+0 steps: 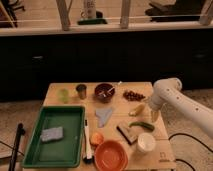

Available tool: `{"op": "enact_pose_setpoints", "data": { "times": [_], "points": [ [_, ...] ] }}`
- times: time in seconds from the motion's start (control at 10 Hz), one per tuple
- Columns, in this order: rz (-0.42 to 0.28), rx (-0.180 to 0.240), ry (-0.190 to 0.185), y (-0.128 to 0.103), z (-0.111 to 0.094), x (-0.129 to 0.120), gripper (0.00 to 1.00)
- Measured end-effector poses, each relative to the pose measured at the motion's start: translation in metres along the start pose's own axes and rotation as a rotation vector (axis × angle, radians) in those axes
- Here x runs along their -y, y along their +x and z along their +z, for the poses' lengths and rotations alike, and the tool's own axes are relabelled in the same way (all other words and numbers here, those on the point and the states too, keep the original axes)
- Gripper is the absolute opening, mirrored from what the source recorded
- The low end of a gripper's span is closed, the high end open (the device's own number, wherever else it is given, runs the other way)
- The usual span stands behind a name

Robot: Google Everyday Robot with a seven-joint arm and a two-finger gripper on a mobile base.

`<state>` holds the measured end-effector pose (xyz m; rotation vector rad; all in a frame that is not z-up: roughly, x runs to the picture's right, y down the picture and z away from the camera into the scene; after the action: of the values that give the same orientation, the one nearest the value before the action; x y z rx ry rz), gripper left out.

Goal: Place banana in paper cup

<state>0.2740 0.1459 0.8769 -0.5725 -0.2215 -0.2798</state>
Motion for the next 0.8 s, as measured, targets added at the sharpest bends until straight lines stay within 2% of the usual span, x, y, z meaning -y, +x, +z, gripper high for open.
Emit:
{"op": "enact_pose_setpoints", "data": {
  "times": [0.6,0.8],
  "points": [
    [-0.124,0.0,-0.043,-0.013,0.013,0.017,0.78],
    [-0.145,0.0,-0.064,-0.016,0.019,0.017,0.61]
  ]
}}
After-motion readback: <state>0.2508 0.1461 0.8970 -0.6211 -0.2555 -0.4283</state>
